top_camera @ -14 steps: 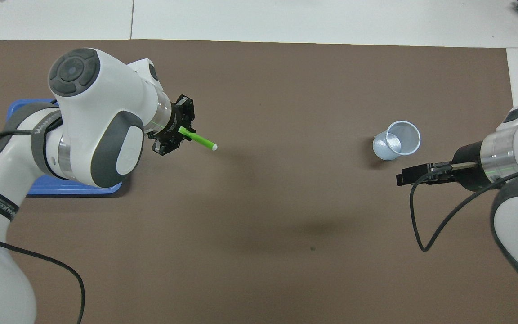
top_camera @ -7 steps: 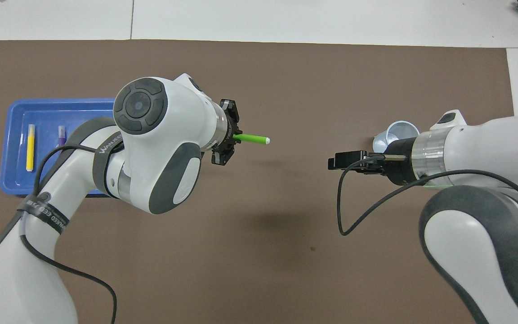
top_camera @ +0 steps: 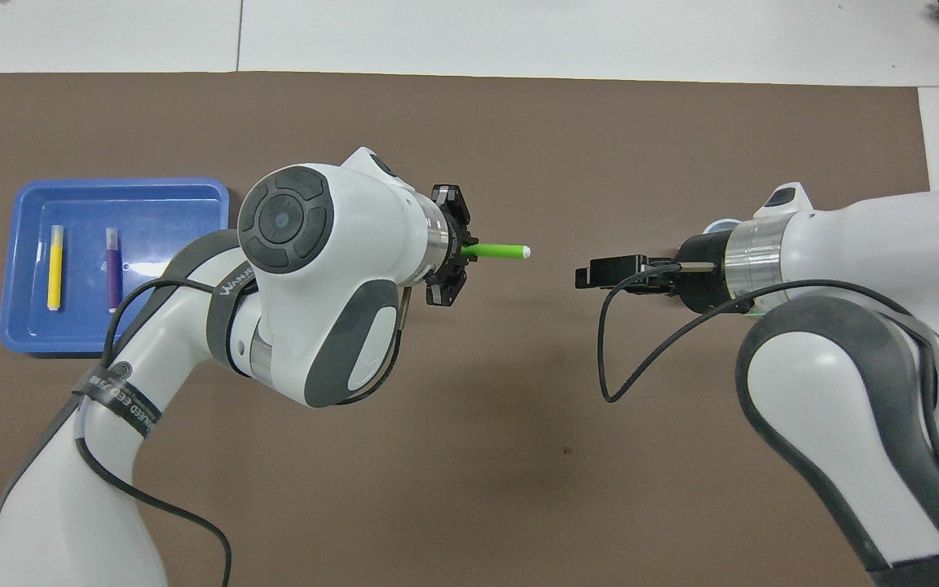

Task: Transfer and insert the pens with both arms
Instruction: 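Close the right gripper on the green pen's free end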

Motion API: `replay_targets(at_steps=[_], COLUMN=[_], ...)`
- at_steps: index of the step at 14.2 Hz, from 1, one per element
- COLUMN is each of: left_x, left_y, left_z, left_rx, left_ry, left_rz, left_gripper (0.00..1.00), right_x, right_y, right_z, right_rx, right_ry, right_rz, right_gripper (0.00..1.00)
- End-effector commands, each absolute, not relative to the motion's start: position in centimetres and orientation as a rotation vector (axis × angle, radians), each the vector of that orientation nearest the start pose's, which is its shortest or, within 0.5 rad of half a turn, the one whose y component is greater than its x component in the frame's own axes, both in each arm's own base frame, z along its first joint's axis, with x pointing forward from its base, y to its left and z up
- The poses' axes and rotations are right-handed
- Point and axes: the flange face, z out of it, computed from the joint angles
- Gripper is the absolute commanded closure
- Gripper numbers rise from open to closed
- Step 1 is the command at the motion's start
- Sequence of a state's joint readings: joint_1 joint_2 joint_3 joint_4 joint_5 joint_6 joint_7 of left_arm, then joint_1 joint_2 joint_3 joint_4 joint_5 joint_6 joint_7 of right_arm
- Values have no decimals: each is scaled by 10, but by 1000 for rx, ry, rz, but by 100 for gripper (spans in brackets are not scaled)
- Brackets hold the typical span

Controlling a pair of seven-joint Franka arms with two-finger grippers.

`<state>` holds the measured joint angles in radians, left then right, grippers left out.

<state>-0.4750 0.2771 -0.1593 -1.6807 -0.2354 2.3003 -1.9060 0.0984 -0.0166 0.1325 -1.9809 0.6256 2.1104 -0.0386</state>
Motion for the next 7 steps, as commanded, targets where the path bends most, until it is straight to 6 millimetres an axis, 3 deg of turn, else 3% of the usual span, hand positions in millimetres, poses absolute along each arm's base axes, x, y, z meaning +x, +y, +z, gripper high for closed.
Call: replay_targets(at_steps=[1,7], left_x=[538,515], left_y=[-403,-446], left_z=[477,488], left_rx=[-2657,-2711], left_ry=[-2358,-2460], left_rz=[262,272], left_gripper=[100,100], right_x=[569,602], right_y=[159,152], right_z=[498,488], right_rx=[-2530,-2372], right_ry=[7,-61], right_rz=[-148,-207], right_gripper=[0,0])
